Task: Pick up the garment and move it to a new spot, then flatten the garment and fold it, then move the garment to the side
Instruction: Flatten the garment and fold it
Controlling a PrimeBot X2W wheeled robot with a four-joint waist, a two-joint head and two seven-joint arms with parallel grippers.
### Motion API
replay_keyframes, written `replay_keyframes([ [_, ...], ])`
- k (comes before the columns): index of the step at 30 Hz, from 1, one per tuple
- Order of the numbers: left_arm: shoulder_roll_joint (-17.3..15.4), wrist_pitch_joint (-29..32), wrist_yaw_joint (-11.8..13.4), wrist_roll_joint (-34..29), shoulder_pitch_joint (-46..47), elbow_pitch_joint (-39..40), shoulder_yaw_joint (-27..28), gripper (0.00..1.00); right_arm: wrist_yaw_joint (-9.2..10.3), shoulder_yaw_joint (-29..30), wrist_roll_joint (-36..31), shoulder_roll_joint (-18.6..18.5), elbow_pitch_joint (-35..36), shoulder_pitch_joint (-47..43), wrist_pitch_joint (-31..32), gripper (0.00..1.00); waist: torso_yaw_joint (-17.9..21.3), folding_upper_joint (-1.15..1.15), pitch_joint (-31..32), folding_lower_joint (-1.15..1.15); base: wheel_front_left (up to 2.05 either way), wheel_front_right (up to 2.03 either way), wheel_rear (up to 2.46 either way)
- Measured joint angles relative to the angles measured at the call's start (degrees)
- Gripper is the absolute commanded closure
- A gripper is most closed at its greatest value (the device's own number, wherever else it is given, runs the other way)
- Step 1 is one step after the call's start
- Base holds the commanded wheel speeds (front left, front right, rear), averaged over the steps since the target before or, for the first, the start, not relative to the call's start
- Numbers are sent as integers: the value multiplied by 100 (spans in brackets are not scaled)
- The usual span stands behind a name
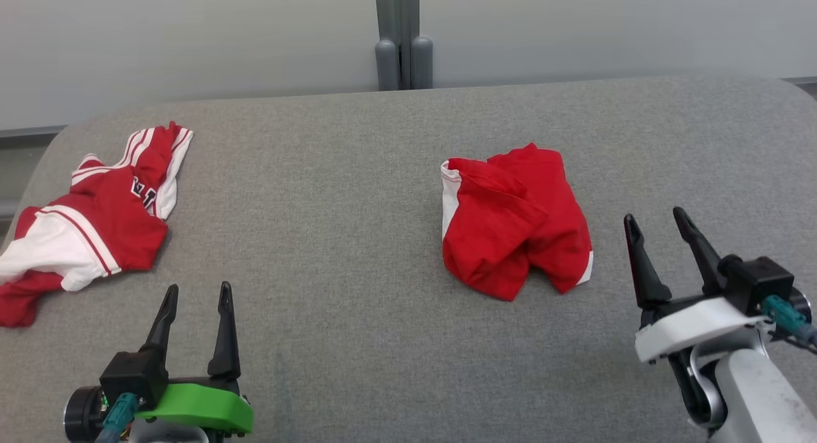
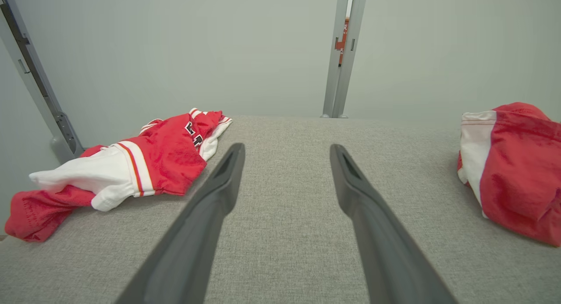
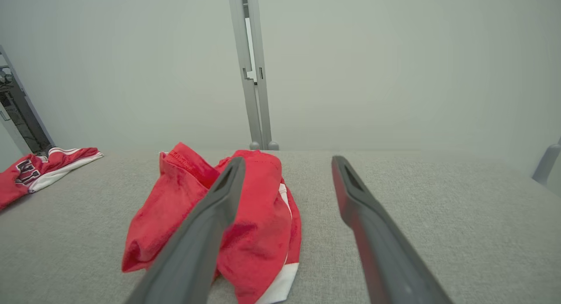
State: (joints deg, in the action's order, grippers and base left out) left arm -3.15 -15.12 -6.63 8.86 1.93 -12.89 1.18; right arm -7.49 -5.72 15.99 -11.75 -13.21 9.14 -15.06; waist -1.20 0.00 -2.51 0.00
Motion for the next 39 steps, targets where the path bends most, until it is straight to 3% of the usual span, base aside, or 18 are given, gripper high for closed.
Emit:
replay_keyframes([
  [10,23,0,-13,26,446,-55,-324,0,-2,-352,-7,-478,-1344,1700,1,0,-296,0,-531,0,0,0,0],
  [20,27,0,166,325,844,-67,-849,0,-2,-905,414,-630,-3152,2830,3,0,-724,0,-1105,0,0,0,0],
  [26,30,0,261,469,942,-75,-1059,0,-2,-1306,828,-594,-3933,3061,9,0,-991,0,-1331,0,0,0,0],
  [27,30,0,268,471,942,-75,-1071,0,-2,-1381,922,-568,-4021,3061,9,22,-1031,0,-1358,0,0,0,0],
  [28,30,0,286,480,942,-75,-1082,0,-2,-1436,994,-552,-4068,3061,9,58,-1059,0,-1375,0,0,0,0],
  [29,30,0,298,497,942,-76,-1093,0,-2,-1511,1095,-545,-4101,3061,8,100,-1089,0,-1393,0,0,0,0],
  [33,30,0,320,512,942,-86,-1087,0,1,-1699,1291,-597,-4080,3111,1,100,-1123,0,-1413,0,0,0,0],
  [39,30,0,336,512,938,-94,-1056,0,0,-1629,1214,-603,-3303,3085,1,100,-1057,0,-1274,0,0,0,0],
])
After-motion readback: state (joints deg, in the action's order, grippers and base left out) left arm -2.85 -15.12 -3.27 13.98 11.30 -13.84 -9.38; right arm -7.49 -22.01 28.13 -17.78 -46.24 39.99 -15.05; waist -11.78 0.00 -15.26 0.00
